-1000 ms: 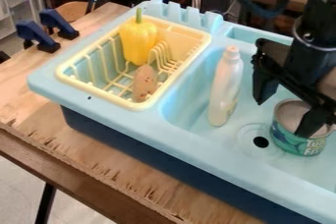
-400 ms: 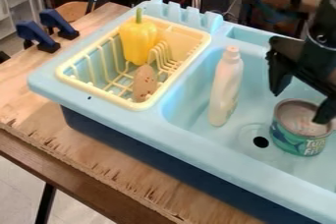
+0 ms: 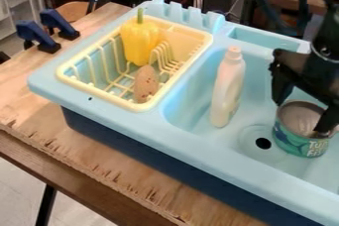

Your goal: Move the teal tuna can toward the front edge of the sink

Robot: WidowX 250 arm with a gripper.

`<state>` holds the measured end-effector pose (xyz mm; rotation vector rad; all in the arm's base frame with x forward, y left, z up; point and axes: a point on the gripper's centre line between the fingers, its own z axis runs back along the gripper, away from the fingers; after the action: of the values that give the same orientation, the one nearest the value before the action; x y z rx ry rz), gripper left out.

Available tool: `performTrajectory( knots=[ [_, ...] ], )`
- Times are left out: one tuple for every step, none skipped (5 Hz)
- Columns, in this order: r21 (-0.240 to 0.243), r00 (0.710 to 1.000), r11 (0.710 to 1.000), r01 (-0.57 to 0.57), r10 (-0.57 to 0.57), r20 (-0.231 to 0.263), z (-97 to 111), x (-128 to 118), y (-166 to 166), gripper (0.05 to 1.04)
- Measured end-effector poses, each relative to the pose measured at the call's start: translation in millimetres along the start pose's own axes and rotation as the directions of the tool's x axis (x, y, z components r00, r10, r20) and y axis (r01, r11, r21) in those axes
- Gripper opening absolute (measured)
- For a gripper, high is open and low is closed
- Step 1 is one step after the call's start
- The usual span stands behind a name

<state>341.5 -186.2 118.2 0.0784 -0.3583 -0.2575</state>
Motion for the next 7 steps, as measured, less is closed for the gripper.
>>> performTrajectory(
  knots=[
    [0.007,1.000,1.000,-0.012,0.012,-0.019,-5,-1,2,1.003],
    [-0.020,0.998,0.999,-0.040,0.039,-0.041,-4,-5,-5,1.003],
    [-0.036,0.991,0.996,-0.076,0.071,-0.115,3,-27,-14,1.003],
    [-0.060,0.980,0.994,-0.086,0.074,-0.184,9,-49,-23,1.003],
    [-0.036,0.971,0.997,-0.070,0.060,-0.231,13,-59,-26,1.002],
    [-0.041,0.974,0.996,-0.082,0.072,-0.215,20,-57,-25,1.002],
    [-0.043,0.975,0.994,-0.097,0.086,-0.205,23,-55,-20,1.002]
  ],
)
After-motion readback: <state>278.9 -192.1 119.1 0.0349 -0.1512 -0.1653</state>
